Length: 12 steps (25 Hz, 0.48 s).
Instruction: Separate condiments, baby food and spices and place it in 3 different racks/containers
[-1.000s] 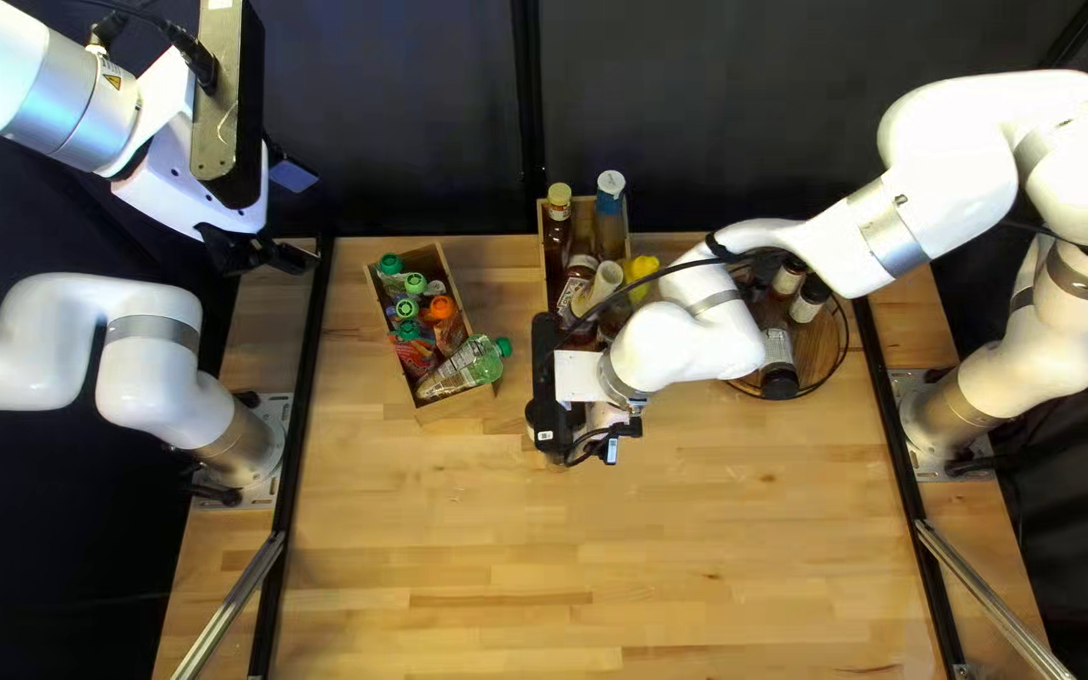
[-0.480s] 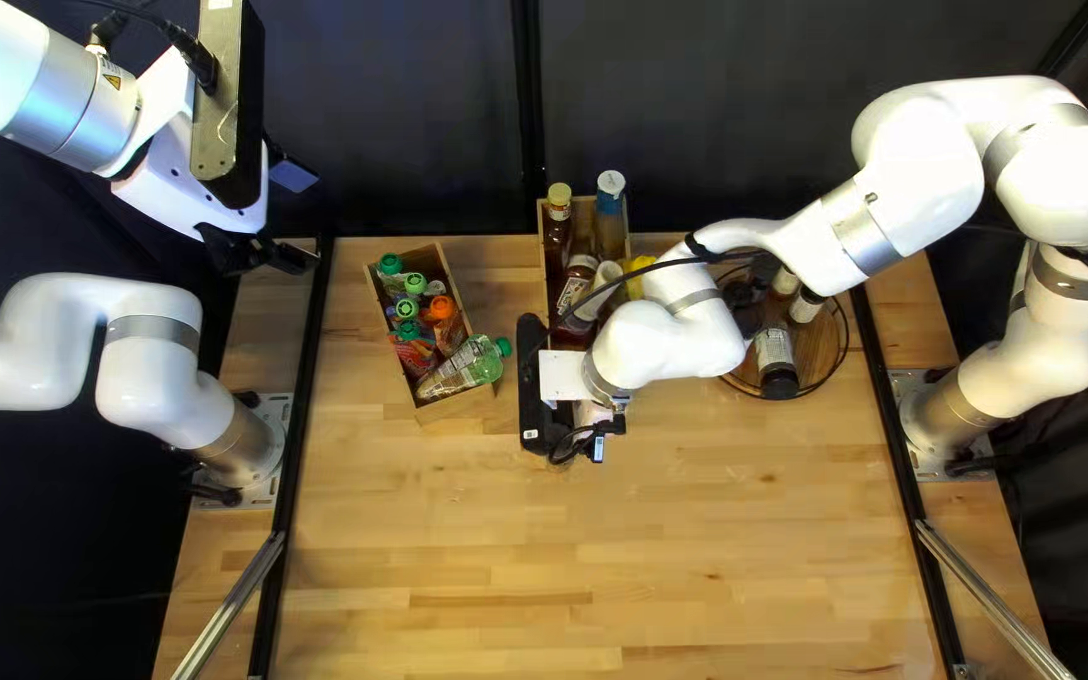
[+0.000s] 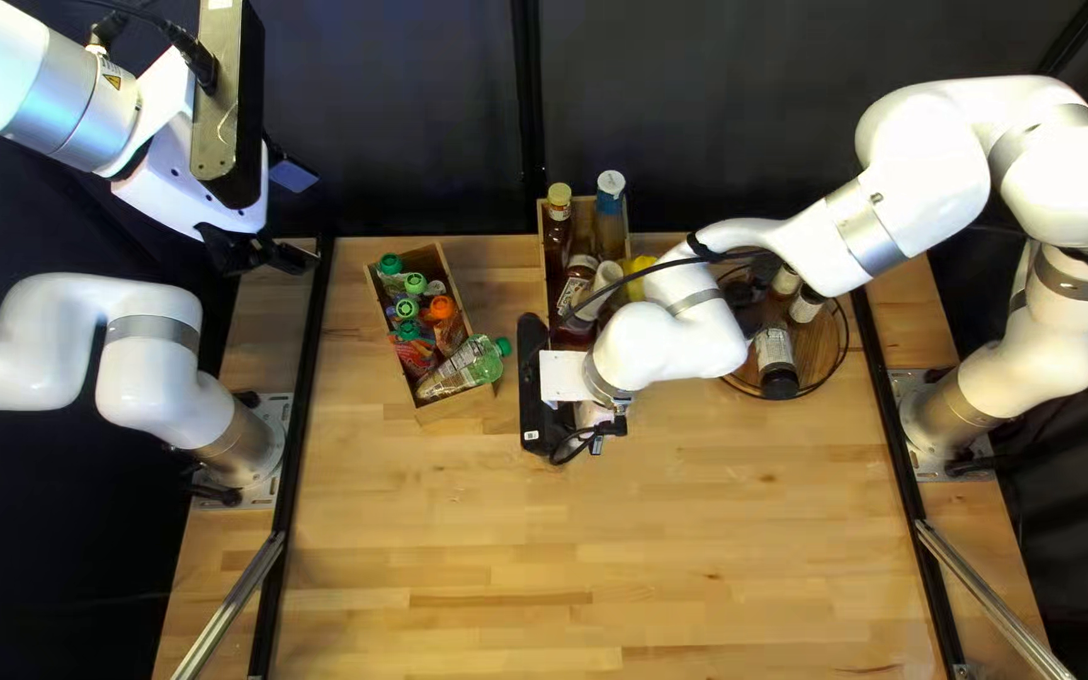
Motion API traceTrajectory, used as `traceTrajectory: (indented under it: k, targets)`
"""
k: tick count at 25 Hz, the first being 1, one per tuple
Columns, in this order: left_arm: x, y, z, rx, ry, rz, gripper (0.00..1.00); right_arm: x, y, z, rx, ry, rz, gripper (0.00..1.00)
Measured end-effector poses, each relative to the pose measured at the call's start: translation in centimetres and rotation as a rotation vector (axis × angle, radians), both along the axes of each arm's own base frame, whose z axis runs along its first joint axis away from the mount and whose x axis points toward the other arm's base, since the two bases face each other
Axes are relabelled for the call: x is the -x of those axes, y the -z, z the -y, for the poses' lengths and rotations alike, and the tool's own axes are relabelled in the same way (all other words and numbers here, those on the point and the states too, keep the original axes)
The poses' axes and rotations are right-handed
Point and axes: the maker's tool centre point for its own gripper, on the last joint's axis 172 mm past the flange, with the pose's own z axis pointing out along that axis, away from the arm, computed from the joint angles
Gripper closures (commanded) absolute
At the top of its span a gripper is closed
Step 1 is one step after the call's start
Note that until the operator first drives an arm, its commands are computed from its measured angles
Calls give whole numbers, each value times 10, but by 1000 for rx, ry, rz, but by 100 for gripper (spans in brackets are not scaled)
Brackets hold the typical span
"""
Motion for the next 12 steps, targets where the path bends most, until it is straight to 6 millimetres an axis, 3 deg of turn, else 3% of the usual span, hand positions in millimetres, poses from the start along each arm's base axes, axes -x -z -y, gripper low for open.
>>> traceTrajectory:
  k: [7, 12]
  targets:
    - [0, 0, 0, 0, 0, 0, 0, 54, -70, -3, -25, -14, 14, 100]
    - [0, 0, 0, 0, 0, 0, 0, 105, -103, 8, -46, -16, -29, 100]
